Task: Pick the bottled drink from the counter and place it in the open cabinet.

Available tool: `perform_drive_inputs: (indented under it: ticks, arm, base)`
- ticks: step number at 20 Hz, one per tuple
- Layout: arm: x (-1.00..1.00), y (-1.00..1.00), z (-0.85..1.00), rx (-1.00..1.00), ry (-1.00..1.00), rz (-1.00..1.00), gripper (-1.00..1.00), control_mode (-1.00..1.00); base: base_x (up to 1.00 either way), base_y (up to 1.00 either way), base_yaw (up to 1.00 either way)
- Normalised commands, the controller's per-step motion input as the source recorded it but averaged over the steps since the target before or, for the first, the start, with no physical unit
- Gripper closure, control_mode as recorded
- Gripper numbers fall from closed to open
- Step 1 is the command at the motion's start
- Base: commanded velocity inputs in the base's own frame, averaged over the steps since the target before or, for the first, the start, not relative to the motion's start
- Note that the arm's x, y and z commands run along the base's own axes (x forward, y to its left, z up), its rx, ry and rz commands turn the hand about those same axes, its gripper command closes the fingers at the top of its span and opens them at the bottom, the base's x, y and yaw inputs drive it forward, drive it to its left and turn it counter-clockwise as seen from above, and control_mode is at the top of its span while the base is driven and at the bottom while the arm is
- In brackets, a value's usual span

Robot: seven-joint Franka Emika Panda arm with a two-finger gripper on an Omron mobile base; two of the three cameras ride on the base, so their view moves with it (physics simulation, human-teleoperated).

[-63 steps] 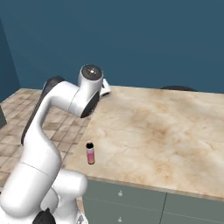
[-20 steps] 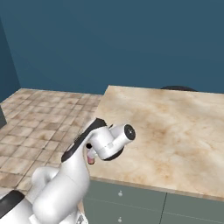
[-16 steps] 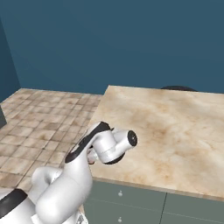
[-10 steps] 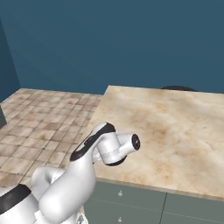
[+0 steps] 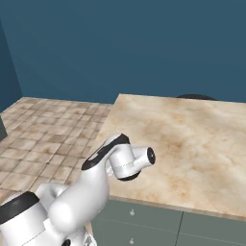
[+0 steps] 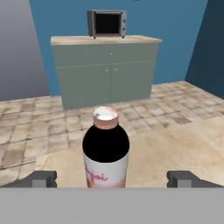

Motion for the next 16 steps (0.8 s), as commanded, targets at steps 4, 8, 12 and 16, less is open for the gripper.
perform_drive_inputs:
  ticks: [4,8,12,16]
  arm:
    - [0.0,0.0,-0.35,0.05,0.12,0.02,-1.0,-1.0]
    - [0.0,0.0,-0.26,0.04,0.05,0.01,-1.0,-1.0]
    - [0.0,0.0,-0.2,0.02,0.0,0.0,-1.0,-1.0]
    - [0.0,-0.03,-0.18,0.01,0.0,0.0,-1.0,-1.0]
  base:
    - [0.0,0.0,0.0]
    - [0.0,0.0,0.0]
    - [0.0,0.0,0.0]
    - [0.0,0.0,0.0]
